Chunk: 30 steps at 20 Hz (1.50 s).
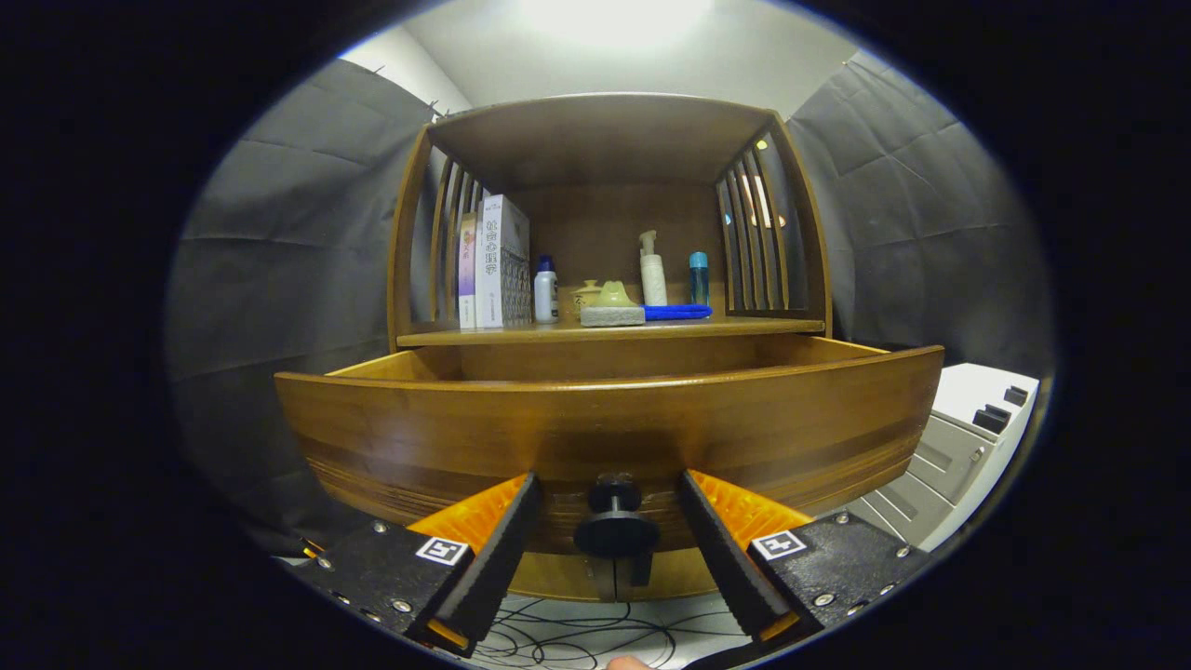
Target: Pull open the drawer, take out the items inside it, and place them on the countertop above the cabinet.
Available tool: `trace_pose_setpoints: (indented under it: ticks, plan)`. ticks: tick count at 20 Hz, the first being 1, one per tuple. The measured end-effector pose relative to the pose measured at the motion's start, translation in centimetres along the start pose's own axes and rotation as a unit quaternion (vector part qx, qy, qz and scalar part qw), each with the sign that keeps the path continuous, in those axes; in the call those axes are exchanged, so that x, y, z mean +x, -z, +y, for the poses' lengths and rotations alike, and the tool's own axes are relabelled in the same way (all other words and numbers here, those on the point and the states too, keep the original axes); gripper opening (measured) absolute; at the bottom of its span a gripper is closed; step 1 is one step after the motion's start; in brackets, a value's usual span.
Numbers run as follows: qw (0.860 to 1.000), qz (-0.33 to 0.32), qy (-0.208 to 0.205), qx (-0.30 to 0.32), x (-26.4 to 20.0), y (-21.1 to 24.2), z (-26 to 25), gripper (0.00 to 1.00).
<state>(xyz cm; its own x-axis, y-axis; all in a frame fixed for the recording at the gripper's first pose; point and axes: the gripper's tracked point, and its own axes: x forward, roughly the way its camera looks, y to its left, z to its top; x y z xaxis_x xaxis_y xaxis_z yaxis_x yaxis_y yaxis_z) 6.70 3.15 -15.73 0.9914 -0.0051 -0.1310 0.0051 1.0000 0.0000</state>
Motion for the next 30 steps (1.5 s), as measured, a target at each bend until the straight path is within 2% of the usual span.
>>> trace_pose_setpoints:
  ticks: [10,30]
  plan:
    - [1.000,0.005,0.002,0.019,3.9,-1.5,0.3,0.95]
    - [1.000,0.007,0.011,0.015,11.9,-2.6,0.5,0.95]
